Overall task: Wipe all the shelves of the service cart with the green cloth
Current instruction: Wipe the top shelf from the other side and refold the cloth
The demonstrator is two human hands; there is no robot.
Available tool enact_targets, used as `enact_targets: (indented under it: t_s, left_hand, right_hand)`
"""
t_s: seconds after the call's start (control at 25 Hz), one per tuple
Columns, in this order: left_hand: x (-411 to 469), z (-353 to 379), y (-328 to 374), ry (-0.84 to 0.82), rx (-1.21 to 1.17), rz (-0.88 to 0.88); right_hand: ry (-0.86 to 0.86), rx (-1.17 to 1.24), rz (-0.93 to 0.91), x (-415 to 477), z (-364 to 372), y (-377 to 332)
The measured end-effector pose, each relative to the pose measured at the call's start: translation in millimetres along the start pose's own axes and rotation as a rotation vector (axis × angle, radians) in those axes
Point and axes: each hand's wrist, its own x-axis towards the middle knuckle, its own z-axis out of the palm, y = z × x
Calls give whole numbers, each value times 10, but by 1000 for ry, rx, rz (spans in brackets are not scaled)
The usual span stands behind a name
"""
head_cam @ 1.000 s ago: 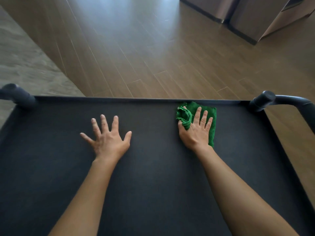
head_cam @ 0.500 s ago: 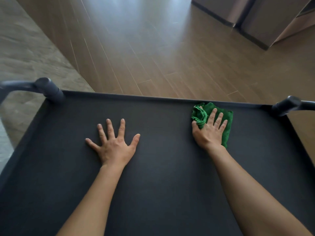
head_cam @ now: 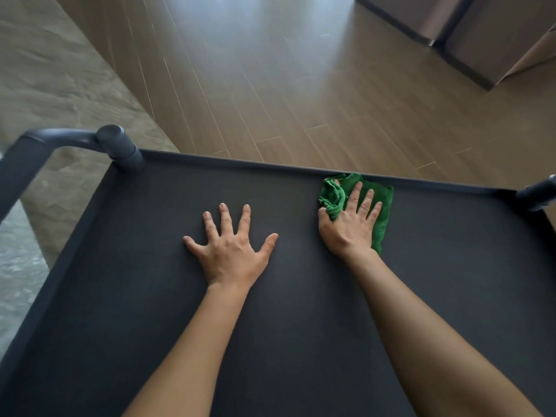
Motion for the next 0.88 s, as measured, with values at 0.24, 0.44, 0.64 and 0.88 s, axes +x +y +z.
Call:
enact_targets:
  t_s: [0.24,0.44,0.64,0.88]
  left_hand:
    - [27,-20,-140,37,8,50]
    - [24,-114,-220,-9,-55,103]
    - [173,-269,-837,85,-172,23]
    - [178,-220,-1306,35,-250,-91]
  right_hand:
    - [-37,-9,-148,-14,198,-826]
    - [-70,54,-273,-95,313,-1374]
    - [-25,89,-252,-112,334,-1420]
    - [-13,126,-207,-153,375,-1593]
